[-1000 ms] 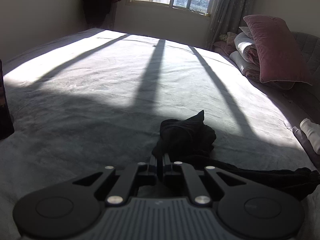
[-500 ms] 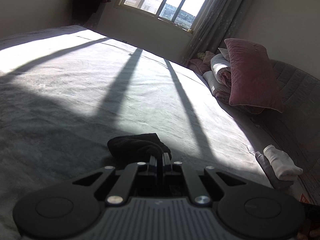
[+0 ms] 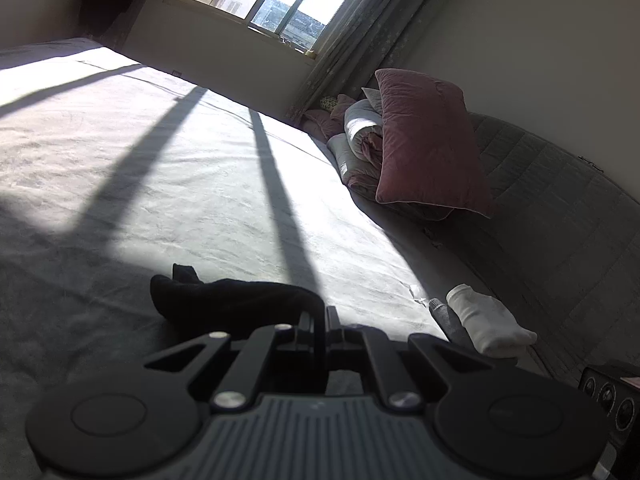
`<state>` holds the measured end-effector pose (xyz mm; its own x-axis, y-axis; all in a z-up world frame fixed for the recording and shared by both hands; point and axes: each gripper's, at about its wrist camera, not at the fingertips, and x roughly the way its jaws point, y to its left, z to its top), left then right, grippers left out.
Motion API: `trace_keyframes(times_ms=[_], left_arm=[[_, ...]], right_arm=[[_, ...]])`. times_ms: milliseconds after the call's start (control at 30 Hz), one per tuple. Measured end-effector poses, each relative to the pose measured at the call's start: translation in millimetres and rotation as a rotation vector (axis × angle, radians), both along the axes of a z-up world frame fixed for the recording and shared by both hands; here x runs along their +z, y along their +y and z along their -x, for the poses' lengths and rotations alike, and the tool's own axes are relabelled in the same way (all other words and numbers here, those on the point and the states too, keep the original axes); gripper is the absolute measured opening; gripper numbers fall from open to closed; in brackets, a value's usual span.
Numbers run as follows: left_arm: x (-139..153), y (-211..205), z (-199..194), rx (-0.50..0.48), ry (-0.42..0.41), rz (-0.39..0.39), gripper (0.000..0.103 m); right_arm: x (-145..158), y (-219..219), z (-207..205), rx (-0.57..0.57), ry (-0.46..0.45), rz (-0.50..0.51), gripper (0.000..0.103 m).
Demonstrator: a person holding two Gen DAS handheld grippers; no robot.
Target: Fold clothes
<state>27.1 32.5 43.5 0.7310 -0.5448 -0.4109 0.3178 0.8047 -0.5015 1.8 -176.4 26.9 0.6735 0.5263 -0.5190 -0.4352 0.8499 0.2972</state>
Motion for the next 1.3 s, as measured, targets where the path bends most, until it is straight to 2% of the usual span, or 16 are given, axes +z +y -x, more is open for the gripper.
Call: trace_keyframes(times_ms=[167, 267, 367, 533, 600, 767, 800, 833, 933, 967, 1000, 1033, 1200, 1300], left_arm=[[-2.9, -0.1, -1.6, -0.008, 0.017, -0.004, 0.004], [-3.2, 3.0, -1.7, -0.002, 0.019, -0.022, 0.004], [-3.8, 4.4, -1.7, 0.006, 0.024, -0.048, 0.005], [-6.5, 7.1, -1.3, 0.022, 0.038, -0.088, 0.005], [-7.1, 10.0, -0.9, 0.028, 0.043, -0.1, 0.009], [-8.1, 27.4, -2.7, 0.06, 0.072, -0.084, 0.025], [-8.3, 31.3, -3.3, 0.067, 0.078, -0.078, 0.026], [-8.9, 35.1, -3.8, 0.072, 0.084, -0.071, 0.026], [-12.3, 45.8, -5.6, 0.09, 0.107, -0.048, 0.026], [-13.3, 47.9, -5.9, 0.095, 0.115, -0.042, 0.026], [-14.0, 48.6, -6.2, 0.094, 0.119, -0.036, 0.026], [-14.6, 48.9, -6.5, 0.091, 0.122, -0.03, 0.026], [-16.5, 46.5, -7.0, 0.054, 0.131, -0.003, 0.025], [-15.9, 44.5, -6.5, 0.008, 0.13, 0.022, 0.025]], right_arm=[[-1.7, 13.6, -11.1, 0.004, -0.005, -0.015, 0.048], [-2.4, 15.7, -17.3, 0.003, -0.013, -0.034, 0.02], [-1.6, 15.3, -21.6, -0.01, -0.027, -0.049, 0.003], [0.9, 13.2, -20.5, -0.06, -0.065, -0.039, 0.001], [1.7, 8.5, -21.6, -0.089, -0.068, -0.043, 0.0], [-0.3, -5.4, -28.5, -0.12, -0.03, -0.09, 0.002], [-1.2, -7.3, -29.6, -0.119, -0.018, -0.106, 0.011], [-1.6, -7.0, -29.7, -0.107, -0.008, -0.119, 0.015], [-2.3, 0.8, -27.1, -0.054, 0.004, -0.135, 0.018], [-2.5, 5.0, -25.8, -0.038, 0.0, -0.132, 0.028], [-2.7, 9.2, -24.5, -0.022, -0.004, -0.13, 0.045], [-2.5, 13.6, -22.4, -0.005, -0.011, -0.128, 0.049], [-4.4, 41.8, -15.3, 0.082, -0.029, -0.082, 0.05], [-11.2, 55.3, -16.6, 0.076, -0.035, -0.045, 0.049]])
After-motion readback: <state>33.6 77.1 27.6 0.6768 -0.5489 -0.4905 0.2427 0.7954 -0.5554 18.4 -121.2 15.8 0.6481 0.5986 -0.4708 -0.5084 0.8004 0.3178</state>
